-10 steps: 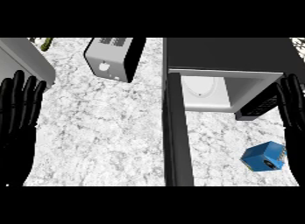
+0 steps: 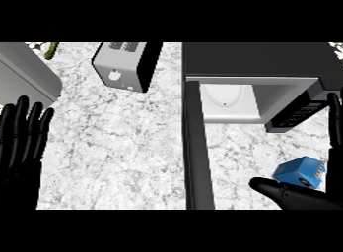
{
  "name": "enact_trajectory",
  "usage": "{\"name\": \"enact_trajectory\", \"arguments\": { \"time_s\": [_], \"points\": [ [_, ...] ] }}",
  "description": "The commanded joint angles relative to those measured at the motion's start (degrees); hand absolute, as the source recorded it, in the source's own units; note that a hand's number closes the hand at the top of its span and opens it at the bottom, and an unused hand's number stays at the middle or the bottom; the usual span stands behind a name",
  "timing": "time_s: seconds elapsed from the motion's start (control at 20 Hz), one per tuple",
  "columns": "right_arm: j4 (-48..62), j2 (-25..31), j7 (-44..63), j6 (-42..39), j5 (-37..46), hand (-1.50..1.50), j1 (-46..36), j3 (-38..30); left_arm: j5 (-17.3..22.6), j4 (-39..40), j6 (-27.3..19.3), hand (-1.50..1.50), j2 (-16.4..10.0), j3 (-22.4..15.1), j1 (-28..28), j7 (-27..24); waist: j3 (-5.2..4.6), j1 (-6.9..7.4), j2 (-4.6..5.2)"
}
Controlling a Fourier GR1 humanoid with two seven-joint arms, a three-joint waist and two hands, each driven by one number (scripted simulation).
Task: Pick up the milk, place it into the microwave and close the microwave
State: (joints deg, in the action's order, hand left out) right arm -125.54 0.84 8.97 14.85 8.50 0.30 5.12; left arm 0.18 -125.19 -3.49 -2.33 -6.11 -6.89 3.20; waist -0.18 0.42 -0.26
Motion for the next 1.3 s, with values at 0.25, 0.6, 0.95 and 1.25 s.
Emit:
{"name": "enact_trajectory", "arguments": {
  "time_s": [0.25,0.6,0.95,1.25],
  "points": [
    [-1.50,-0.82,11.00,10.05,6.46,-1.50,-6.76,7.78,5.05,-4.29,1.39,-1.50,-0.35,2.00,-4.16,3.15,0.17,-0.26,0.22],
    [3.56,-0.83,6.80,17.80,14.35,-1.50,-3.83,10.08,7.78,-6.88,6.77,-1.50,-0.69,1.46,-17.98,-6.28,0.15,0.04,0.18],
    [2.94,0.58,2.76,16.77,8.76,-1.50,3.79,4.74,9.82,-6.04,8.79,-1.50,-0.37,2.79,-20.03,-8.94,0.18,-0.26,0.19],
    [11.34,0.33,-3.51,16.97,2.70,-1.50,3.28,-1.04,8.48,-4.93,11.40,-1.50,0.06,2.43,-24.75,-13.18,0.20,0.00,0.24]
  ]
}}
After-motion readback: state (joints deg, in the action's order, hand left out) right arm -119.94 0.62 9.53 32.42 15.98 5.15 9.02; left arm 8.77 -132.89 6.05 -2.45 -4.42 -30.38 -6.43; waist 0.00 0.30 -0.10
